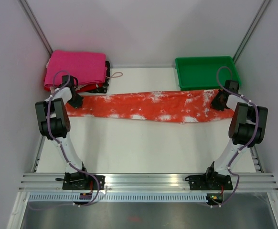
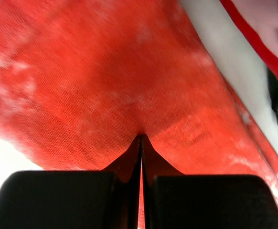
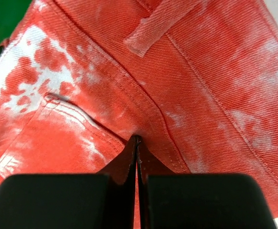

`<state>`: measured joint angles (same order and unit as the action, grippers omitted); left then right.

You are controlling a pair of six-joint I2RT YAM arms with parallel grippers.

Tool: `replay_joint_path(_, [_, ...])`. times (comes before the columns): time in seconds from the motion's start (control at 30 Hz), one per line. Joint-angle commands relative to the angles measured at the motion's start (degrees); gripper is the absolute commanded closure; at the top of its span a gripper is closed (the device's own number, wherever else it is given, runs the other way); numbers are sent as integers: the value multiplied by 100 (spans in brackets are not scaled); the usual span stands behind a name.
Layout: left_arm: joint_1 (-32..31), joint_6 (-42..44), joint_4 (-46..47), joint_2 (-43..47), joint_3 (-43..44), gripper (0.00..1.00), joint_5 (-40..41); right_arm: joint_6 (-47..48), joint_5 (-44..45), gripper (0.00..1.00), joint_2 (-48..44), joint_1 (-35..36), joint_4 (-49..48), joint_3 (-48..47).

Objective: Fold and stack the trousers
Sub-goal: Fold the trousers

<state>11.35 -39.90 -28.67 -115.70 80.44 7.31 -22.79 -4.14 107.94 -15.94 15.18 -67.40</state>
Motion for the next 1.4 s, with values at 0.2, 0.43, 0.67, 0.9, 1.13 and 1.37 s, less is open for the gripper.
replay_joint_path(0.2, [33,-580,-1132,125,-299,98,1053,29,940,100,-658,-5,214,1094])
replay_joint_path(0.43, [253,-589,-922,741,-1302,98,1176,169,1486,100,-1275,-14,467,1633])
replay_joint_path(0.67, [508,-747,-1158,1539,-1997,98,1343,-41,1644,100,-2135,-14,767,2186])
replay_joint_path(0.9, [499,-248,-1184,2419,-2017,98,1176,-24,710,100,-4129,4,593,2214])
replay_joint_path(1.13, [333,544,-747,3754,-1540,98,-58,46,-851,99,-3826,1092,249,1362])
replay_joint_path(1.37, [-773,-201,624,4363,-2629,98,-1611,-691,-264,100,-2586,3042,-296,1211])
